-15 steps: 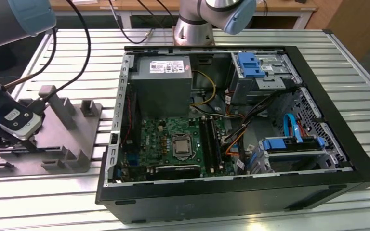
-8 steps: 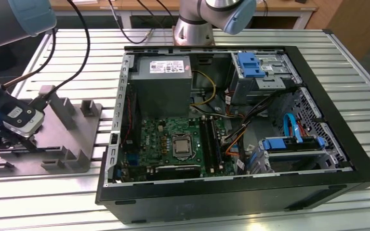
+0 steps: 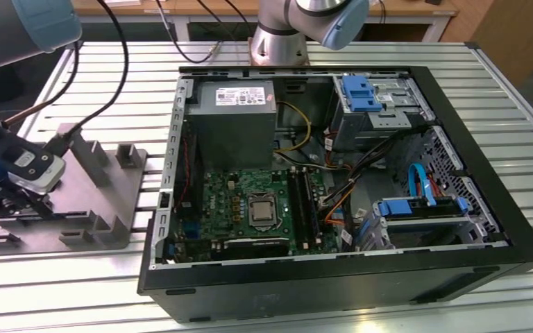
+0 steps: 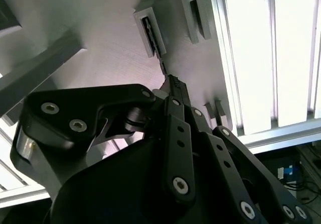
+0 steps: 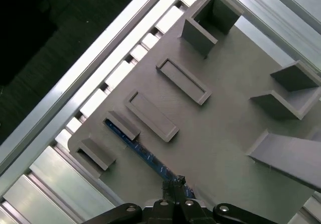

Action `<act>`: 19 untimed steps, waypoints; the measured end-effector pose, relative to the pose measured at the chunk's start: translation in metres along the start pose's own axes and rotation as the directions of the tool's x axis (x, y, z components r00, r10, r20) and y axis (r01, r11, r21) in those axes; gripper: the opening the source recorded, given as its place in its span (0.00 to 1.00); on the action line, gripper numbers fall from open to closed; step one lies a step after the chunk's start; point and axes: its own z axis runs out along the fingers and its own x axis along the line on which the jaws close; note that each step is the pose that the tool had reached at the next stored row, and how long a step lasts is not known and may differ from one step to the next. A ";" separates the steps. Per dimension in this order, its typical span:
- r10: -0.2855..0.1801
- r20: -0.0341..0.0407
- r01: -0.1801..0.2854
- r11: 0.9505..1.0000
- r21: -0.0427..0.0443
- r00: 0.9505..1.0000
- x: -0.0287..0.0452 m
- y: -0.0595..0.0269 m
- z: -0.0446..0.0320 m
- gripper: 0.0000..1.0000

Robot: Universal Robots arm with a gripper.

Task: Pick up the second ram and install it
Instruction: 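Pick up the second ram and move it above second insertion slot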

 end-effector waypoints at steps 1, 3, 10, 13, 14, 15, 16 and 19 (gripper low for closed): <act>-0.008 0.000 0.008 1.000 0.000 1.000 0.0000 0.0000 0.0000 0.10; -0.024 -0.001 0.024 1.000 0.000 1.000 0.0000 0.0000 0.0000 0.10; -0.078 -0.003 0.078 0.997 0.000 0.997 0.0000 0.0001 0.0000 0.10; -0.101 -0.004 0.101 0.995 0.000 0.995 0.0000 0.0000 0.0000 0.10; -0.109 -0.004 0.109 0.994 0.000 0.994 0.0000 0.0000 0.0000 0.10; -0.116 -0.004 0.116 0.993 0.000 0.993 0.0000 0.0000 0.0000 0.10; -0.124 -0.004 0.124 0.992 0.000 0.992 0.0000 0.0000 0.0000 0.10; -0.148 -0.005 0.148 0.989 0.000 0.989 0.0000 0.0000 0.0000 0.10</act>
